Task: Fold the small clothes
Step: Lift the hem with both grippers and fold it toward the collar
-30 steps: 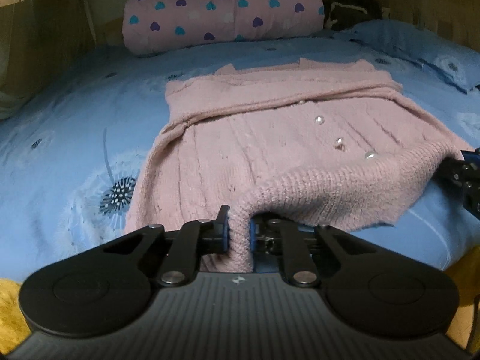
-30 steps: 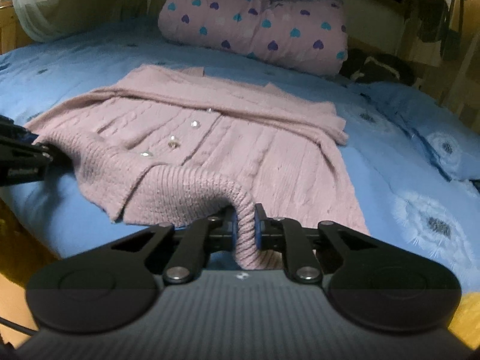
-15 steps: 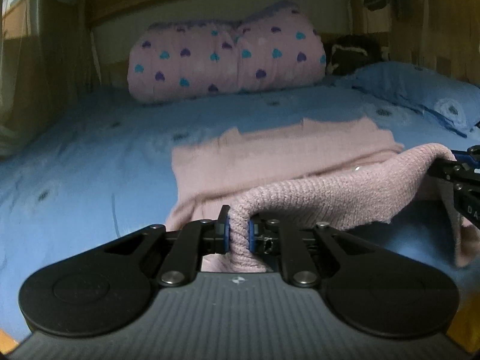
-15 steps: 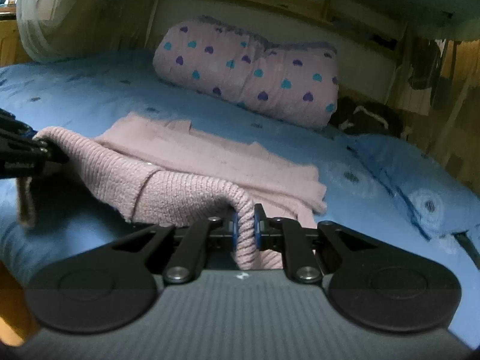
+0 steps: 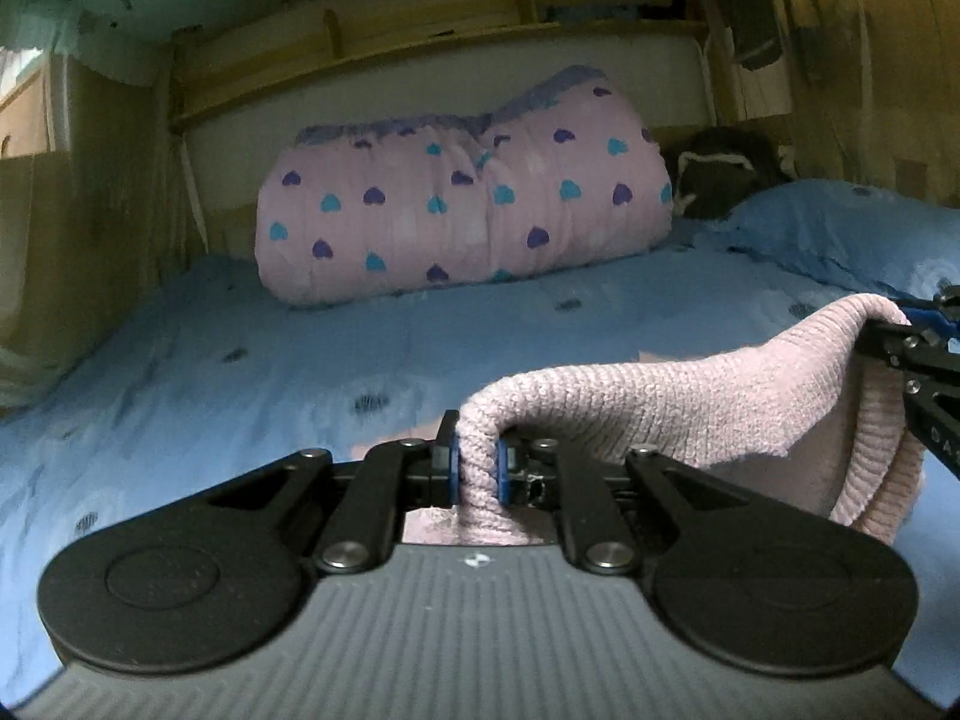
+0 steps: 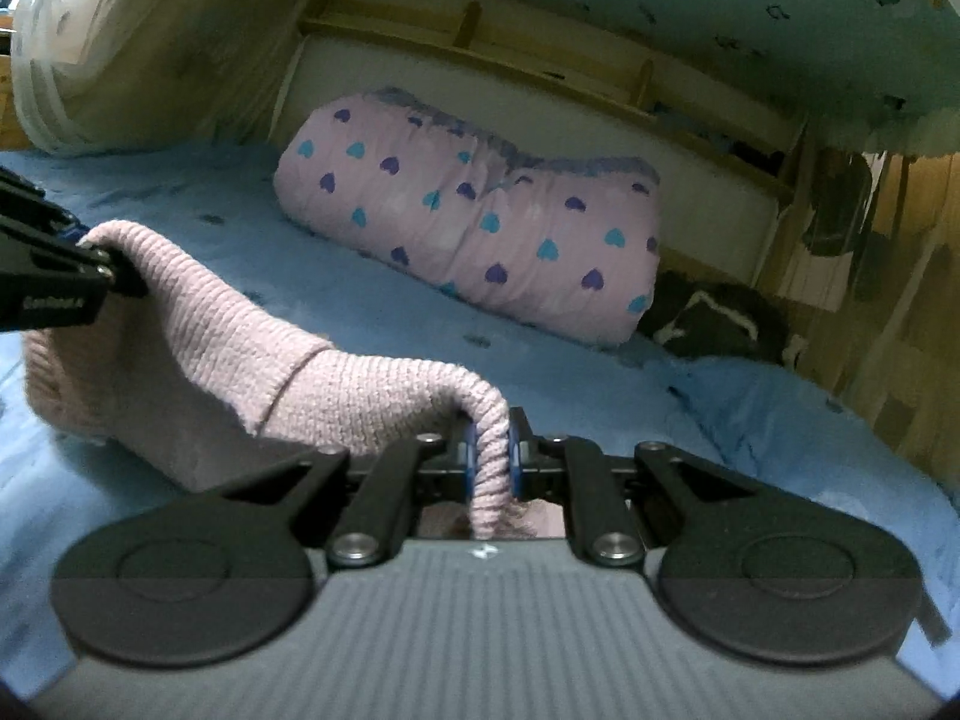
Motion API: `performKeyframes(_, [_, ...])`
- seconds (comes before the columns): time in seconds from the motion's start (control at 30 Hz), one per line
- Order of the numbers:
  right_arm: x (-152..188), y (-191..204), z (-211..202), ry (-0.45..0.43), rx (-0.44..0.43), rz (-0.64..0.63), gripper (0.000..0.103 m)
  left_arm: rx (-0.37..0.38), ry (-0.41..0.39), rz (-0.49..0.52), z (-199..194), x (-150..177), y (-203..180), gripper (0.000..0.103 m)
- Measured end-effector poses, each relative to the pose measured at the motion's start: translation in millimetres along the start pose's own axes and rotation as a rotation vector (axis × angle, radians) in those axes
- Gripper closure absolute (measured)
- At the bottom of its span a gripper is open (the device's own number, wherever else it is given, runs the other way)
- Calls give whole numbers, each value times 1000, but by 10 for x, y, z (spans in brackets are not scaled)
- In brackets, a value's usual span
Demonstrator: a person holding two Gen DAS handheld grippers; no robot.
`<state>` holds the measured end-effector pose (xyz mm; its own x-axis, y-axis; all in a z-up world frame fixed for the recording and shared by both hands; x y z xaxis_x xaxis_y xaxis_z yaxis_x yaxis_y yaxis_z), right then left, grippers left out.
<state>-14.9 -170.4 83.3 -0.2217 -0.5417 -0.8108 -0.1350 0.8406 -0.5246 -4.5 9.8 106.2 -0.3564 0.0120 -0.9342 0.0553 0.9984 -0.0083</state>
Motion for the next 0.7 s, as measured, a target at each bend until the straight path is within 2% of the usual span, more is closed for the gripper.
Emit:
performKeyframes(0.4, [-348,-170,662,-35,44,-63,91,-48,-30,11,843,-387,-17,90])
performKeyframes(0.53, [-384,-148,977,-20,37,-77,91,-70,0,12,1257,-370,13,90])
performKeyframes(0.7, [-267,-19,1483,32,0,-100,91,-93,91,12,1864,-148,69,90])
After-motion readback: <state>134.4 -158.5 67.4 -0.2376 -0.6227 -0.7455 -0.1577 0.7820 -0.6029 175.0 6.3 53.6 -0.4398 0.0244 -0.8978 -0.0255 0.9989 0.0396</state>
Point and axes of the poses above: each gripper's, at about its wrist camera, not at the fingertips, and z roughly the way its jaws point, y to its left, x to its underside, the point moved 8 cm from there along z, roughly the way its jaws point, and after that the axes turned 13 degrees about -z, right-handed, at the moved point
